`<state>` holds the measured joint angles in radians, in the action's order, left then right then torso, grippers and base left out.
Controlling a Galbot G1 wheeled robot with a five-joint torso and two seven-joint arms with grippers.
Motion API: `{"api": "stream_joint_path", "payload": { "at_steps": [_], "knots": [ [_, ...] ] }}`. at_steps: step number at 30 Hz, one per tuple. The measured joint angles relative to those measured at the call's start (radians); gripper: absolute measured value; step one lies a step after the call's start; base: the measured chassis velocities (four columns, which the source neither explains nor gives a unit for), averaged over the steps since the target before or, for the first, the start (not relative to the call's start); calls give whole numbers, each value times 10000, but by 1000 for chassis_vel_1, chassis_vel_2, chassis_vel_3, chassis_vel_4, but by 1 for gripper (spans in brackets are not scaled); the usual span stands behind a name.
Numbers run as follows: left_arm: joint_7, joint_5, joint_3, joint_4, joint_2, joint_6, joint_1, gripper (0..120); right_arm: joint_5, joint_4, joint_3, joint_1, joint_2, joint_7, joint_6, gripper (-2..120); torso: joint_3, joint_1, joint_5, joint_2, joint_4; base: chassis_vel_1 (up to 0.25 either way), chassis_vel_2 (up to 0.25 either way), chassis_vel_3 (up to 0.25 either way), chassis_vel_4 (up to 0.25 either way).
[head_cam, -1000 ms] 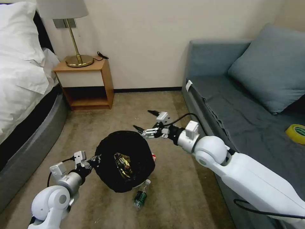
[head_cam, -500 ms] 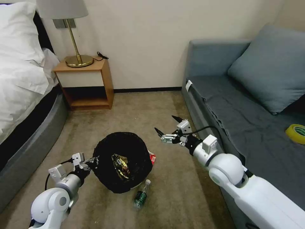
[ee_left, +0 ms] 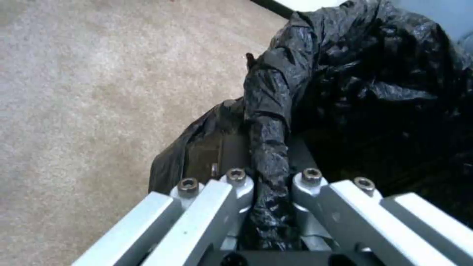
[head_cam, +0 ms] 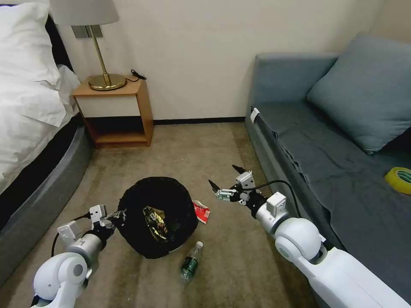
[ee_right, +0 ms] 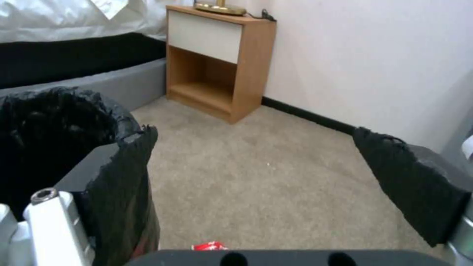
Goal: Pick up the trash bin, then pick up the garbage on the floor and place it into the trash bin.
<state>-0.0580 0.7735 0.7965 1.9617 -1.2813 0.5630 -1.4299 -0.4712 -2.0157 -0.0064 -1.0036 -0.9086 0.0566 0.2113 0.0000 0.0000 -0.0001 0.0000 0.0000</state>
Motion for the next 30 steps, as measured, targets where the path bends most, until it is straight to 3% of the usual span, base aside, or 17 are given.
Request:
{"api": "stream_joint_path", "payload": {
  "at_steps": [24,30],
  "knots": [
    [1,33,121,-27,98,-89,-29,4,-88,-131,-11,-415,98,-55,-148,100,0,0,1,0,0,0,0,0,0],
    [9,-19,225,-138,117,-95,22,4,-1138,-127,-756,-418,275,608,830,100,0,0,1,-2,-2,0,0,0,0]
  ]
}}
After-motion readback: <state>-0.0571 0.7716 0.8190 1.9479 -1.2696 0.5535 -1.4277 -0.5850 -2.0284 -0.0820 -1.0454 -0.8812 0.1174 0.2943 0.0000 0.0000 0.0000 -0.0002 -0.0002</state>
